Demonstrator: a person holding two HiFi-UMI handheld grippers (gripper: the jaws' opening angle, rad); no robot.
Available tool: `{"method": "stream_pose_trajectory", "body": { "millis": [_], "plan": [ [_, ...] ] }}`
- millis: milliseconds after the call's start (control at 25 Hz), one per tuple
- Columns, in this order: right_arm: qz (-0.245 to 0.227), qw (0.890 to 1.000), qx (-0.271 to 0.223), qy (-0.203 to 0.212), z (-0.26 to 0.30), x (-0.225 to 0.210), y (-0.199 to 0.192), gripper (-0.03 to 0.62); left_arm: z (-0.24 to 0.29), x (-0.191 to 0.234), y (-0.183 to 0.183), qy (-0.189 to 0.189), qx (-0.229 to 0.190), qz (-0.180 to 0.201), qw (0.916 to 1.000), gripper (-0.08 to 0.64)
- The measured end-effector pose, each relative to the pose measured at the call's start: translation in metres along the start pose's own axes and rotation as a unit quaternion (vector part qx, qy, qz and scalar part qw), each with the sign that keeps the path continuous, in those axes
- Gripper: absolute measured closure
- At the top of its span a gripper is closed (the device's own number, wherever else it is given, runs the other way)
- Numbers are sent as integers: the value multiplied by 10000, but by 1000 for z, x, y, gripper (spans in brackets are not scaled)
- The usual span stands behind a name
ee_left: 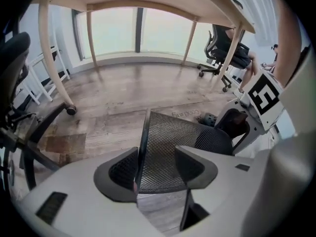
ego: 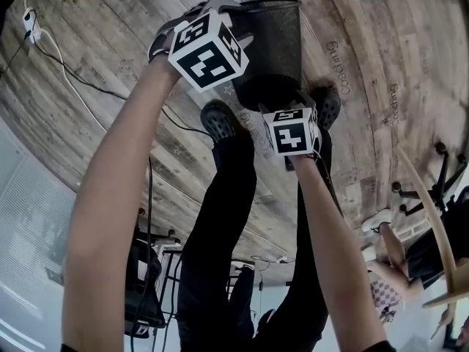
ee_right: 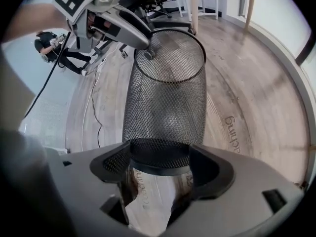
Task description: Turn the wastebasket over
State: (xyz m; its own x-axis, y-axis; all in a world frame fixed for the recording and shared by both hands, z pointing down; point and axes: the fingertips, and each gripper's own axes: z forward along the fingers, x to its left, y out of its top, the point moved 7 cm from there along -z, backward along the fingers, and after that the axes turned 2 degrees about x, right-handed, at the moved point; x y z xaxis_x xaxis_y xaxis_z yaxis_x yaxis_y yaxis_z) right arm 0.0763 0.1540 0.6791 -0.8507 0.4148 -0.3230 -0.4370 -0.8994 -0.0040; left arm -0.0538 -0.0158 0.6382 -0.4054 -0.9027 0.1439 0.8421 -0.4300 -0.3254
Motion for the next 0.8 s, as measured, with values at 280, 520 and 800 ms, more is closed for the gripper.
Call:
{"method": "stream_pose_trajectory", "body": {
  "millis": [280, 520, 800],
  "plan": [
    [-176, 9997, 166, -12, -3, -2, -5, 237, -11, -11, -2, 229, -23, 254, 9994, 354],
    [-231, 9994, 202, -141, -3, 1, -17, 236, -25, -19, 1, 38, -56, 414, 9991, 431],
    [-341, 9983, 381, -287, -3, 5, -42, 238, -51, -52, 5, -415, -82, 692, 9967, 501]
  ]
}}
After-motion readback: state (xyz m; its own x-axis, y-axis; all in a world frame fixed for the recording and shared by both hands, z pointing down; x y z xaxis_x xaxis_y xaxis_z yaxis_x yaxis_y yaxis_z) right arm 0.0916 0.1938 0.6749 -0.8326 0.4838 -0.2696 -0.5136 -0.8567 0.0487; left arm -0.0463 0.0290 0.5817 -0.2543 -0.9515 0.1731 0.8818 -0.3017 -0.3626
